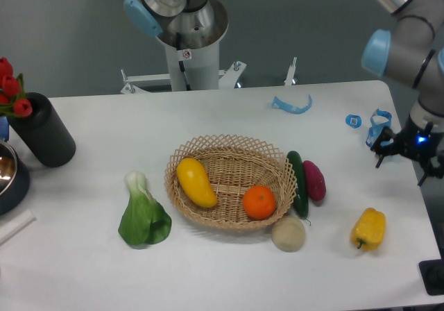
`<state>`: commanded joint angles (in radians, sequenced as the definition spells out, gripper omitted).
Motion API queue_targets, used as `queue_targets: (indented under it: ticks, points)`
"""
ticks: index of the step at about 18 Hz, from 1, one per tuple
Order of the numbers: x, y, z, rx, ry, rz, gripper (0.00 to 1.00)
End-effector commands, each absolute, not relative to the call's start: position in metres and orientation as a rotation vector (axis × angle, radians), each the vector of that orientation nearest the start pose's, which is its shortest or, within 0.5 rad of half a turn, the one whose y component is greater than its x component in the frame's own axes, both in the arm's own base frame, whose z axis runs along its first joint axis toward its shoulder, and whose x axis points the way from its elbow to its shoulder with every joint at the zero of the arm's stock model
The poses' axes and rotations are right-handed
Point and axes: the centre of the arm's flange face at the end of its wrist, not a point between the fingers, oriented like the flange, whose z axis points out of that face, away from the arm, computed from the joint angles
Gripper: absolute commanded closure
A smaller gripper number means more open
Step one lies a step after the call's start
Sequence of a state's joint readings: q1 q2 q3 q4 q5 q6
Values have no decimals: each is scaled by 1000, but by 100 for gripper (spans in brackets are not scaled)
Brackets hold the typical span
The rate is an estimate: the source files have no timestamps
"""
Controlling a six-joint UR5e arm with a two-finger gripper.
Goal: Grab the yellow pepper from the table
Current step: 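Move the open gripper over the yellow bell pepper, then lower the gripper onto the yellow bell pepper and close it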
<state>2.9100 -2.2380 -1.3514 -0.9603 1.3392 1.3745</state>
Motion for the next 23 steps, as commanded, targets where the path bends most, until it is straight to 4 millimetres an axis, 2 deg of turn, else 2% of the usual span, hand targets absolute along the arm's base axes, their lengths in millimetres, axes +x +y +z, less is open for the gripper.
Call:
queue_targets:
  ticks: [6,10,14,16,19,23]
  points:
    - [-659,346,227,-2890,132,109,0]
    - [-669,352,214,-2890,139,108,0]
    - [-667,359,213,-2888,157,109,0]
    - [-667,360,205,-2891,153,95,0]
    - [-663,373,201,-2886,177,106,0]
    - [-661,375,192,-2888,178,97,0]
